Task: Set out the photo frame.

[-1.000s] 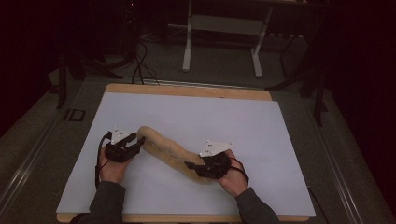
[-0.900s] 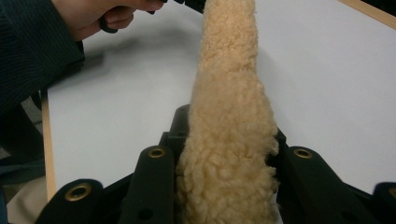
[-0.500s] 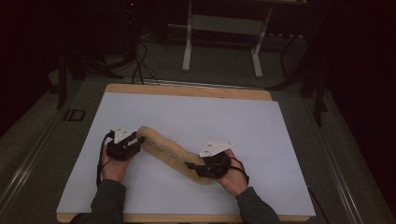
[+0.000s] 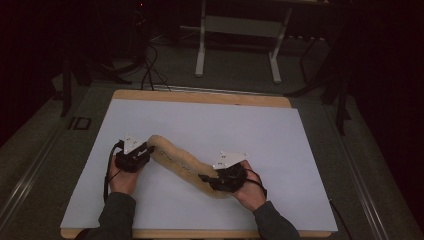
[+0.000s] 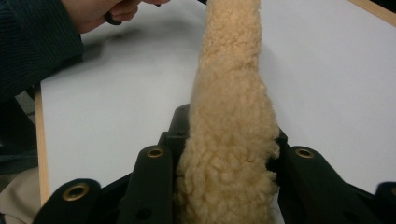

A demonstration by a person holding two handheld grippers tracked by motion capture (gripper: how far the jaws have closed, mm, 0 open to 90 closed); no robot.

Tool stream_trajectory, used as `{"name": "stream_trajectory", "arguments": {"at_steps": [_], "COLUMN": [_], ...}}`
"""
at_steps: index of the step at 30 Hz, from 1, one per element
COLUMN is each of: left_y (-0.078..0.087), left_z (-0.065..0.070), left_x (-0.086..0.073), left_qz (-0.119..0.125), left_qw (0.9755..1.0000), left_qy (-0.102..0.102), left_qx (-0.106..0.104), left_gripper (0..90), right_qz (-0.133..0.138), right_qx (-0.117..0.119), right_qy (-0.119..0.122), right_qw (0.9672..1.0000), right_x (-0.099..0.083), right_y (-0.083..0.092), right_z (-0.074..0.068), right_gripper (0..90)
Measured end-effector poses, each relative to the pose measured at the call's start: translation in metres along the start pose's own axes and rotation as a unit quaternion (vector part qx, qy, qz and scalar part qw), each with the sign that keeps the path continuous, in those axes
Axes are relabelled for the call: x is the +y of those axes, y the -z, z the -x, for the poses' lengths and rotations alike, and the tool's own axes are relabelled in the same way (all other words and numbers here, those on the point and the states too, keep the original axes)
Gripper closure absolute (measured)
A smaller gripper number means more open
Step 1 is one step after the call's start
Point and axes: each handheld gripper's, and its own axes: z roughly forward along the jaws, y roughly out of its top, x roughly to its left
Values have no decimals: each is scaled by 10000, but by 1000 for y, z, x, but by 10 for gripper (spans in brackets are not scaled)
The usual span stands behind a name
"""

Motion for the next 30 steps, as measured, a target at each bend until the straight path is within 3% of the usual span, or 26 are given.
{"name": "stream_trajectory", "arguments": {"at_steps": [8,10,12,16,23,30], "left_y": [0,0,0,0,0,0], "left_z": [0,-1,-1,-1,-1,-1], "left_x": [0,0,0,0,0,0], "left_qz": [7,11,7,2,3,-8], "left_qw": [10000,10000,9999,9999,9998,9998], "left_qy": [68,90,111,125,172,182], "left_qx": [-19,-23,-24,-28,-37,-40], "left_gripper": [733,733,733,733,733,732], "right_qz": [-120,-152,-176,-169,-186,-283], "right_qx": [-227,-295,-518,-623,-916,-929], "right_qy": [-145,-217,-377,-502,-806,-894], "right_qw": [9996,9992,9978,9966,9924,9912], "right_x": [2,1,-2,-7,-26,-35], "right_y": [-1,-1,0,1,-1,0], "right_z": [-5,-5,-7,-8,-11,-12], "right_gripper": [561,548,496,468,457,463]}}
